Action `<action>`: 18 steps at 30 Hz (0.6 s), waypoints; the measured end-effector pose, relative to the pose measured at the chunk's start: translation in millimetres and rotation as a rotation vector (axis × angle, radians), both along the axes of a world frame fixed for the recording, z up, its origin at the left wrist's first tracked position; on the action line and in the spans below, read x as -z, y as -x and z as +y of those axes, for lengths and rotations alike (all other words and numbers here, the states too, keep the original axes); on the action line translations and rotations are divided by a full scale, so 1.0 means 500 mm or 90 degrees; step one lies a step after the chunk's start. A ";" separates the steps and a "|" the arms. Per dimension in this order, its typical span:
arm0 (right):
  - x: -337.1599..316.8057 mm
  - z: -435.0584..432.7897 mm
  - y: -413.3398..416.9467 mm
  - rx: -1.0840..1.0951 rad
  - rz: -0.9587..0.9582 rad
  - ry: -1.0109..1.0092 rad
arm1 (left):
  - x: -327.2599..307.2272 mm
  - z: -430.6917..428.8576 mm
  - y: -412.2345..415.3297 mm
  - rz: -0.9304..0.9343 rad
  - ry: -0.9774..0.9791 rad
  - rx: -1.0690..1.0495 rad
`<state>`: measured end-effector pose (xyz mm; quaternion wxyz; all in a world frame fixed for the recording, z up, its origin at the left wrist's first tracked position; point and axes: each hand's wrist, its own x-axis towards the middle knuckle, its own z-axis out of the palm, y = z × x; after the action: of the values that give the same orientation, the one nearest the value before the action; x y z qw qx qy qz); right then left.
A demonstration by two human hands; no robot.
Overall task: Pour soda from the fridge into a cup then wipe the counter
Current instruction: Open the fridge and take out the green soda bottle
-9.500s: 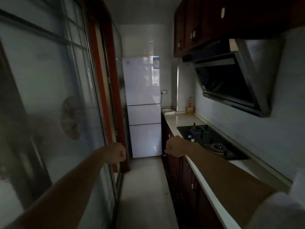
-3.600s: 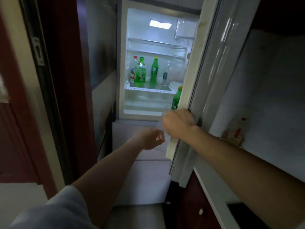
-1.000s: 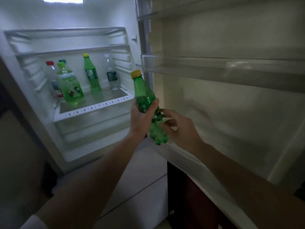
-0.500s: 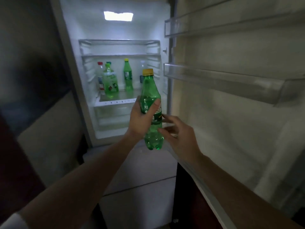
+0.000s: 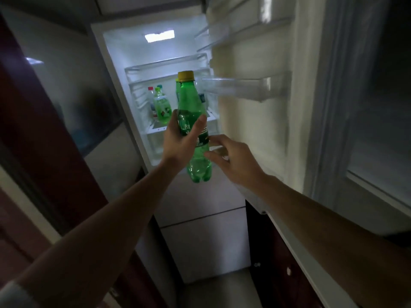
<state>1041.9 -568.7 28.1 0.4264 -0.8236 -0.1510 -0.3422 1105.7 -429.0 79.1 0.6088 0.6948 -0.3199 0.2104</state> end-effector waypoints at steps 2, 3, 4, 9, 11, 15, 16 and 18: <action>-0.011 -0.017 0.049 0.007 0.005 0.000 | -0.014 -0.017 0.042 -0.010 -0.016 -0.003; -0.015 -0.026 0.075 0.014 0.004 0.002 | -0.019 -0.026 0.063 -0.017 -0.027 -0.003; -0.019 -0.035 0.102 0.027 0.002 0.011 | -0.024 -0.036 0.086 -0.024 -0.038 0.000; -0.034 -0.072 0.237 0.109 0.007 0.079 | -0.031 -0.076 0.194 -0.052 -0.061 0.018; -0.034 -0.083 0.285 0.131 0.020 0.107 | -0.023 -0.086 0.231 -0.044 -0.060 0.025; -0.038 -0.106 0.358 0.143 0.036 0.179 | -0.005 -0.102 0.302 -0.006 -0.046 0.014; -0.037 -0.113 0.371 0.145 0.031 0.195 | -0.003 -0.106 0.319 -0.005 -0.054 0.010; -0.033 -0.128 0.386 0.152 0.024 0.227 | -0.001 -0.111 0.342 -0.011 -0.075 -0.002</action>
<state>848.7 -632.7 44.6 0.2334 -0.9042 -0.1028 -0.3426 934.6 -484.7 79.4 0.5637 0.7281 -0.3361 0.1981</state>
